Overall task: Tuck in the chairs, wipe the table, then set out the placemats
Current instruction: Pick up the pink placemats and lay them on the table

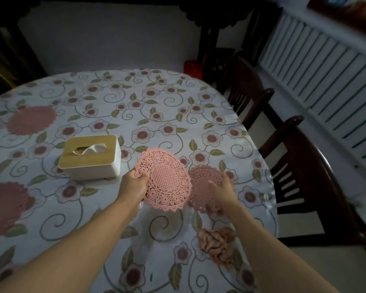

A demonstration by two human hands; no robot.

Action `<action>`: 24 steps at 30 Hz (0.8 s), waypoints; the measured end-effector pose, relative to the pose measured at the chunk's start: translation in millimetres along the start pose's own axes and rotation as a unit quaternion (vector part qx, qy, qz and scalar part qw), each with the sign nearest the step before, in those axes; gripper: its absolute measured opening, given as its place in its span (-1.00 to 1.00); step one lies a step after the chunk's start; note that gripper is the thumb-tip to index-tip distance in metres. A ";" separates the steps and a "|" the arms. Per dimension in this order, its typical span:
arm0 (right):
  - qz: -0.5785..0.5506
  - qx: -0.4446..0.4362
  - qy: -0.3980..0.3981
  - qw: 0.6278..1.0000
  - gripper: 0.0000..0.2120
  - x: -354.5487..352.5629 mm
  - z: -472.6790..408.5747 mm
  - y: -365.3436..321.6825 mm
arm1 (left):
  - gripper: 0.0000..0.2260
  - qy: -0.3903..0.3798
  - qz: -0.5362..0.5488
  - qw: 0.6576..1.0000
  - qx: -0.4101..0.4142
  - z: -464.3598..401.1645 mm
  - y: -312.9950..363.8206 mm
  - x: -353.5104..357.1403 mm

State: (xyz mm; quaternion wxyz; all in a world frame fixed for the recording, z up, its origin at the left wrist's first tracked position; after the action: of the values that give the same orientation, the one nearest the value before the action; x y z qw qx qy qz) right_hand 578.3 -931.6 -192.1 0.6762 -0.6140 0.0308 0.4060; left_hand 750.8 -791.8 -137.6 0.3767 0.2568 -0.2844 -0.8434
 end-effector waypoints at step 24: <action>-0.200 -0.032 0.009 0.979 -0.53 -24.3 -111.8 -66.7 | -0.50 -0.040 -0.027 0.998 0.047 -47.2 93.9 56.8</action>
State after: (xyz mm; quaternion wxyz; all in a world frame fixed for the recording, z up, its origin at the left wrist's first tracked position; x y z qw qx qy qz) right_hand 652.3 -1034.1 -152.6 0.7234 -0.6328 -0.0990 0.2577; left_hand 794.2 -901.8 -120.2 0.3293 0.2478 -0.3313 -0.8488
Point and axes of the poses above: each hand's wrist, its own z-axis away from the middle knuckle, its own x-axis out of the palm, y = z × x, the point moved 1 cm from there along -z, towards the middle knuckle, and after that the axes turned 15 degrees about -x, right-handed, at the moved point
